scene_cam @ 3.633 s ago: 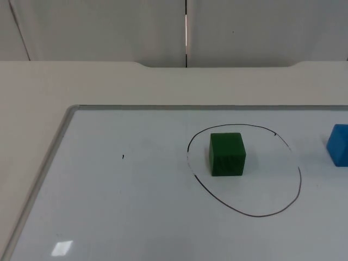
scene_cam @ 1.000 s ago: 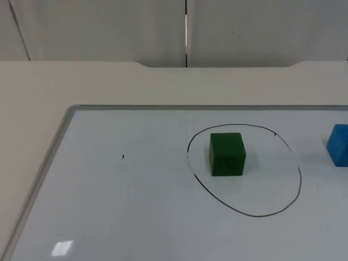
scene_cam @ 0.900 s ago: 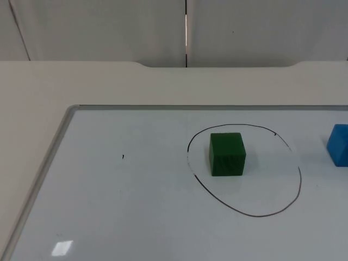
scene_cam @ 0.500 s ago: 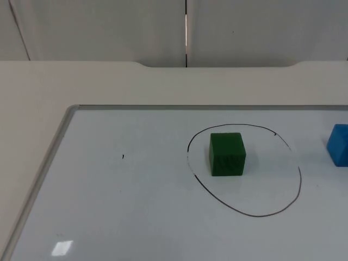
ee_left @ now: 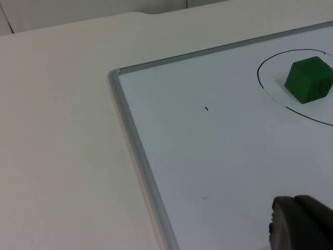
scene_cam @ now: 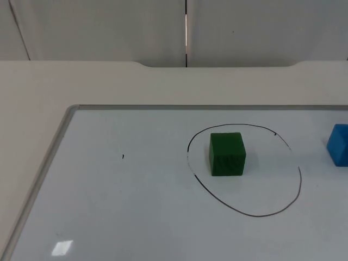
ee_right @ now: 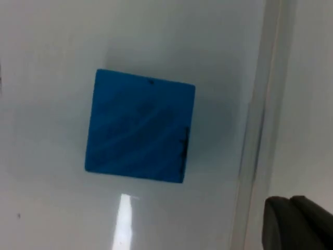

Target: Push the two cubes into the marked area.

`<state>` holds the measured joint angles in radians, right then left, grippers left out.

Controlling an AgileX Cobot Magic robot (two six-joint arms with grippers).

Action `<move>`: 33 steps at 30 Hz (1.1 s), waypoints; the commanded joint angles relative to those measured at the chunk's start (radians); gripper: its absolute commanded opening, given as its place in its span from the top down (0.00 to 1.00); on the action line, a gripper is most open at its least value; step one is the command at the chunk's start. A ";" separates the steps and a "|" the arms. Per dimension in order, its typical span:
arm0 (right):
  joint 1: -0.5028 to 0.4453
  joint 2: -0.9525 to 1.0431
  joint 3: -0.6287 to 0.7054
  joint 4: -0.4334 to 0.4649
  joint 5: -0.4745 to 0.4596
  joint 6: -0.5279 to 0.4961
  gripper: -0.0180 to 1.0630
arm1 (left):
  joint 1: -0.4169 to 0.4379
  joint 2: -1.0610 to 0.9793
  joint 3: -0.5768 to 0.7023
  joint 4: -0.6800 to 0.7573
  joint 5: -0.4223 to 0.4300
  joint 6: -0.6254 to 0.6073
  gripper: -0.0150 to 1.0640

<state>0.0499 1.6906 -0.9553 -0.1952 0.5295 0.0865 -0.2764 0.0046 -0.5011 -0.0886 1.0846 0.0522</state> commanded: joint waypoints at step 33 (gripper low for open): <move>-0.007 0.294 -0.166 0.080 -0.066 -0.020 0.98 | 0.001 -0.005 0.006 0.004 -0.008 -0.007 0.99</move>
<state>0.0499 1.9868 -1.1162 -0.1188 0.4645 0.0752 -0.2764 0.0046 -0.5011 -0.0886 1.0846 0.0522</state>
